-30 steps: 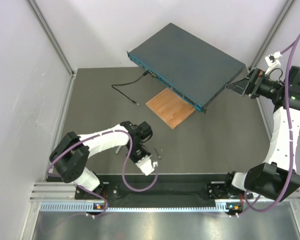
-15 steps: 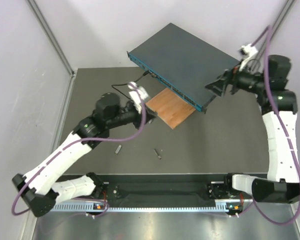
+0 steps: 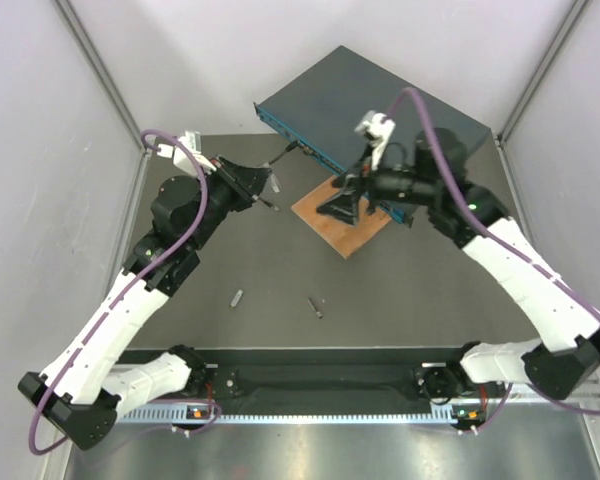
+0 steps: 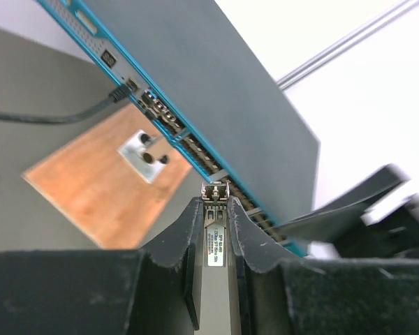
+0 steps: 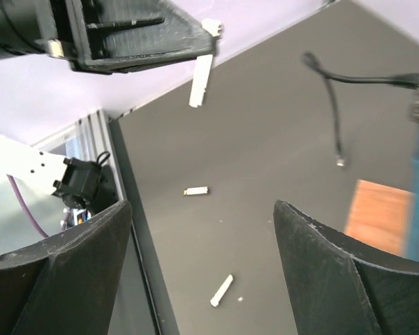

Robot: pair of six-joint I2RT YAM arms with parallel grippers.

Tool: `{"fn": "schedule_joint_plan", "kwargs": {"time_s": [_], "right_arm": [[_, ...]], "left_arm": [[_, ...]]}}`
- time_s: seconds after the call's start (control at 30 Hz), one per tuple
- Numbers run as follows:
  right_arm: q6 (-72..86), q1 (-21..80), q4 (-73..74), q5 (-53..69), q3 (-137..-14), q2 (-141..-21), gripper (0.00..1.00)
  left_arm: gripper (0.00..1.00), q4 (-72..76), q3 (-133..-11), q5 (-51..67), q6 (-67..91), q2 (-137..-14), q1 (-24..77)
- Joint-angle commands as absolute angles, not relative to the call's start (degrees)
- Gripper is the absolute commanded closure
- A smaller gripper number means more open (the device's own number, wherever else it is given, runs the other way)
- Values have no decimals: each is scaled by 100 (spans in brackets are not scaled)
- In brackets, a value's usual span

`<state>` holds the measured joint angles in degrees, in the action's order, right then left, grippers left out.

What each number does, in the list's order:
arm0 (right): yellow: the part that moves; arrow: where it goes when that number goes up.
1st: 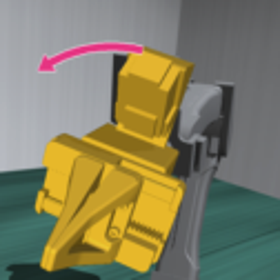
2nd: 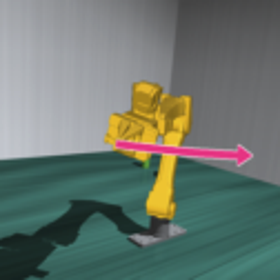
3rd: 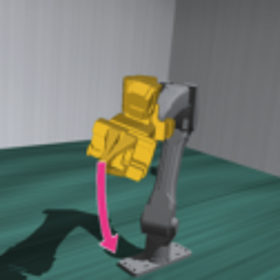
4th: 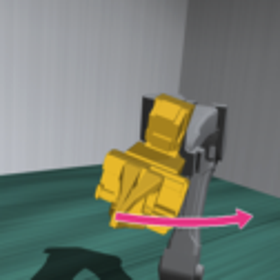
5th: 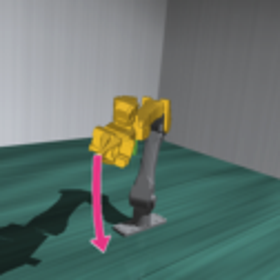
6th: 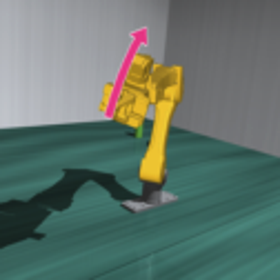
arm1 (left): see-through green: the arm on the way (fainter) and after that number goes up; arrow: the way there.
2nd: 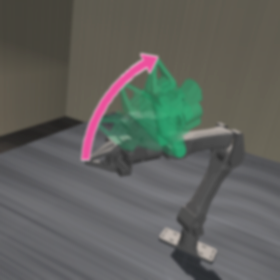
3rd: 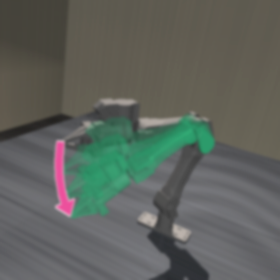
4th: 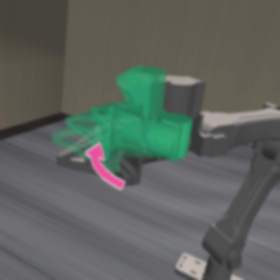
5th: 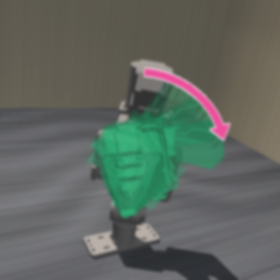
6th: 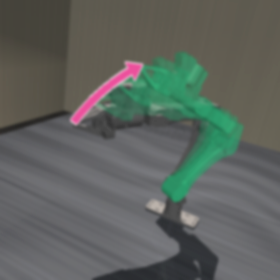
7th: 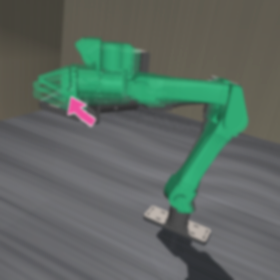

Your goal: Insert the plug into the switch port

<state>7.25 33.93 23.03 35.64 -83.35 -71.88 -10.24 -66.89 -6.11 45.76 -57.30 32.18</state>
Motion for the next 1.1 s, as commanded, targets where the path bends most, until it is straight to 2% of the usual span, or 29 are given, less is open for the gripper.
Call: {"fn": "schedule_joint_plan", "kwargs": {"time_s": [0.0,0.2,0.43,0.57,0.6,0.7,0.87,0.97,1.0,1.03,1.07], "right_arm": [[625,3980,1846,3033,-8815,-7593,20],[615,4587,1828,2409,-9307,-8235,27],[694,4720,1802,1838,-9703,-8613,30],[703,4720,1784,1758,-9782,-8736,40],[703,4720,1784,1758,-9791,-8754,47],[616,4737,1802,1767,-9791,-8807,58],[528,4764,1872,1758,-9756,-8859,55],[448,4764,1881,1697,-9756,-8851,69],[405,4764,1881,1670,-9765,-8859,85],[387,4764,1890,1626,-9799,-8851,96],[361,4764,1916,1600,-9809,-8842,100]], "left_arm": [[100,-589,-6680,-747,5598,-5748,3164],[100,-563,-6645,-633,5765,-5792,3155],[100,-492,-6478,-606,5879,-5678,3155],[99,-492,-6399,-598,6020,-5643,3146],[98,-483,-6390,-580,6047,-5643,3146],[98,-527,-6381,-501,6169,-5643,3146],[98,-510,-6346,-475,6266,-5625,3138],[98,-519,-6337,-396,6310,-5616,3129],[97,-527,-6337,-369,6302,-5625,3129],[93,-553,-6337,-334,6310,-5616,3129],[85,-562,-6328,-334,6258,-5608,3129]]}}
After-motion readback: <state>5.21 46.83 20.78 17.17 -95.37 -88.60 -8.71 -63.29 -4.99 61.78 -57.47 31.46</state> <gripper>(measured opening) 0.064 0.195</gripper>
